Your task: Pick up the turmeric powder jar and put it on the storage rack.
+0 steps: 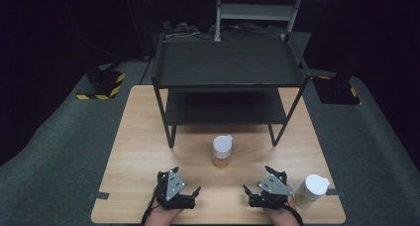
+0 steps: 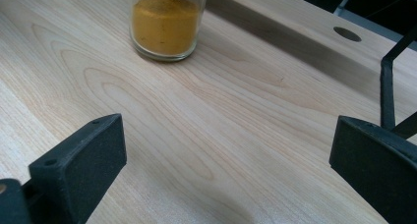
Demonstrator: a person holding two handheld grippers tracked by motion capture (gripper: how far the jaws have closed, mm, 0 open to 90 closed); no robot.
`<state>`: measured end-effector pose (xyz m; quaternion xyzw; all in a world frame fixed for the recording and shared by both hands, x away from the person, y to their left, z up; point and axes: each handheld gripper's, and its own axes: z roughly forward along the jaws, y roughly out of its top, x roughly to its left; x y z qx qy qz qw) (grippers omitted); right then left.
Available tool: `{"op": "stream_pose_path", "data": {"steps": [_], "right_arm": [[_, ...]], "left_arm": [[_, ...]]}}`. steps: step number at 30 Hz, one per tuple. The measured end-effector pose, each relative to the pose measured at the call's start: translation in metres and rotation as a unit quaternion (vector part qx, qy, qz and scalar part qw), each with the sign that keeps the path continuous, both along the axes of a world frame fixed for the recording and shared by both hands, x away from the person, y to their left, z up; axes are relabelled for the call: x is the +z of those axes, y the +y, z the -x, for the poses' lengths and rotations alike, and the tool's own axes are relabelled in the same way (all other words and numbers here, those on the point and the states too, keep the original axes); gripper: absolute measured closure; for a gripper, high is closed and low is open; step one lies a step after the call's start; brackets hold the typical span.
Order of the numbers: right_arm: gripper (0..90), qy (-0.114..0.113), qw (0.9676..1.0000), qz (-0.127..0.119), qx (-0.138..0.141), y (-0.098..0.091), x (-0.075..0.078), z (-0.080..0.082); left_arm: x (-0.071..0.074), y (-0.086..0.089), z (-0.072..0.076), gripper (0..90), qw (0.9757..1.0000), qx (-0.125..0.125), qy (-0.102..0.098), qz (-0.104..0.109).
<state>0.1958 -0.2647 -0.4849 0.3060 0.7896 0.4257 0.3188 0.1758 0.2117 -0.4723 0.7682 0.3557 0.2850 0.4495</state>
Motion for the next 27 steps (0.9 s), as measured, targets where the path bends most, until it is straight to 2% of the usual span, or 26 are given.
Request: {"op": "stream_pose_path", "data": {"steps": [11,17,27], "right_arm": [[0.0,0.001,1.0000,0.001,0.000,0.001,0.000,0.000],[0.0,0.001,1.0000,0.005,0.002,0.001,0.001,0.000],[0.0,0.001,1.0000,0.004,0.004,0.001,0.001,0.000]], "left_arm": [[0.007,0.005,0.008,0.8,0.9995,-0.010,-0.022,0.019],[0.009,0.000,0.003,0.7,0.9988,-0.019,-0.029,0.034],[0.012,-0.009,-0.005,0.7,0.9981,-0.030,-0.036,0.040]]}}
